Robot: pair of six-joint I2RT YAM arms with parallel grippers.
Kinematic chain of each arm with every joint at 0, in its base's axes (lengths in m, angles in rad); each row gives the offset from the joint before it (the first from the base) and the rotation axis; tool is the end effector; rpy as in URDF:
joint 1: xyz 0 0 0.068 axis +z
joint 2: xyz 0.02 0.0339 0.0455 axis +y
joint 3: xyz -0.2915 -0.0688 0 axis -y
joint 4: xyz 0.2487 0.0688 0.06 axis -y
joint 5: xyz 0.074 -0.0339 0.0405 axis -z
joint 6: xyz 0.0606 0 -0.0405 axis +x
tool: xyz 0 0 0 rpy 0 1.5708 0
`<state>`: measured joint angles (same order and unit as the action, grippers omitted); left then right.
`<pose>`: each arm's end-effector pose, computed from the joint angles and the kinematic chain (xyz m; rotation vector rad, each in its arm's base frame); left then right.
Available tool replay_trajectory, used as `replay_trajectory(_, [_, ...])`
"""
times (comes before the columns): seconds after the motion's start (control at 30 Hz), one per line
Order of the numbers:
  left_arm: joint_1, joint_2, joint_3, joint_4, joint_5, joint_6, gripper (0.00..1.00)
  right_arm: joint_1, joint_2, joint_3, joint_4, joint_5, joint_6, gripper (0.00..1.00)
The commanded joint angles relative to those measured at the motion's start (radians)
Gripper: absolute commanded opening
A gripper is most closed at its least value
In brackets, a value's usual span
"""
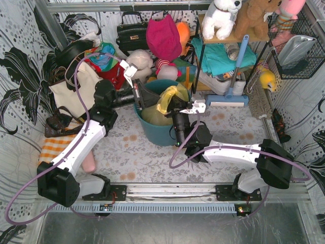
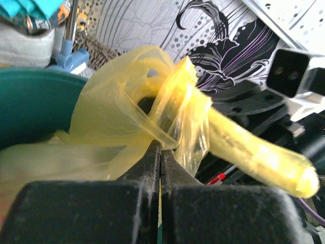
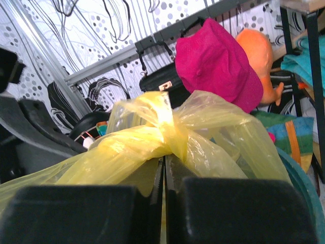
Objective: Tie the trash bag
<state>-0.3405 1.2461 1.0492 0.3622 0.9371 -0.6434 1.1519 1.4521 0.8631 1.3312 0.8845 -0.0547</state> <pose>0.2580 -0.1432 0.4180 0.6237 1.5296 -1.4234 0.1683 0.2627 0.3907 0.2496 1.1212 0.6111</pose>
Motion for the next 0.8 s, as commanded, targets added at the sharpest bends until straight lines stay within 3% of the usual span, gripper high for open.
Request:
replay_trajectory(0.0, [0.000, -0.025, -0.027, -0.064, -0.005, 0.046, 0.00, 0.005, 0.018, 0.046, 0.158, -0.058, -0.092, 0.00])
replay_trajectory(0.5, [-0.063, -0.148, -0.105, -0.032, 0.055, 0.078, 0.00, 0.004, 0.114, 0.080, 0.346, -0.113, -0.271, 0.00])
replay_trajectory(0.77, [-0.079, -0.133, -0.071, -0.230, -0.004, 0.193, 0.00, 0.004, 0.134, 0.075, 0.363, -0.287, -0.248, 0.00])
